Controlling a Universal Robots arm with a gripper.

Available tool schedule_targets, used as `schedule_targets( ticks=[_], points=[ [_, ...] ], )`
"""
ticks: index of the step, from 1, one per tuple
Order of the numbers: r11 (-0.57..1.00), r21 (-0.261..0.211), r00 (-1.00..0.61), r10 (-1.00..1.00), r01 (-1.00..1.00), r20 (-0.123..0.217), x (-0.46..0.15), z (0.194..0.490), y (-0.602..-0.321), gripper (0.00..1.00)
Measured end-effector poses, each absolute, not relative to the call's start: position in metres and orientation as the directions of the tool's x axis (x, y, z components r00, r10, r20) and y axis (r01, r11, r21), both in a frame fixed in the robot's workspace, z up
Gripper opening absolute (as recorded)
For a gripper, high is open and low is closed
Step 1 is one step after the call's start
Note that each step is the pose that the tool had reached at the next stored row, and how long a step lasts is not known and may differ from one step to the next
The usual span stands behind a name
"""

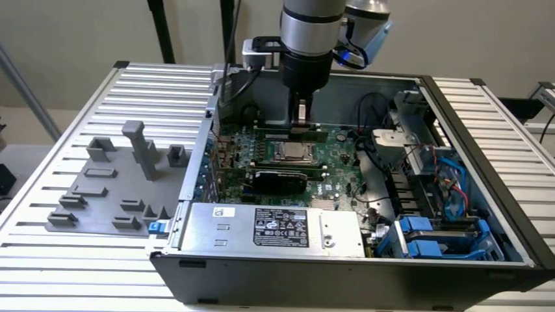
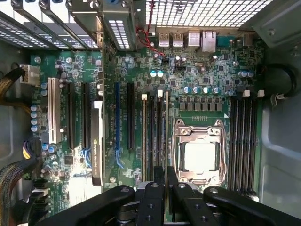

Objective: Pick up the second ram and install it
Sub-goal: 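Insert the second ram into the second slot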

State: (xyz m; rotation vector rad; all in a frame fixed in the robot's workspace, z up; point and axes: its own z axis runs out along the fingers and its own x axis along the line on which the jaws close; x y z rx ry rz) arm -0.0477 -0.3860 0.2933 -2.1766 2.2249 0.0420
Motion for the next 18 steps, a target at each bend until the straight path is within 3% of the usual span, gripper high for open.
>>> schedule_targets(
  ticks=[18],
  points=[
    [0.02, -0.001, -0.02, -0.999, -1.0, -0.039, -0.048, 0.261, -0.386, 0.14]
  ],
)
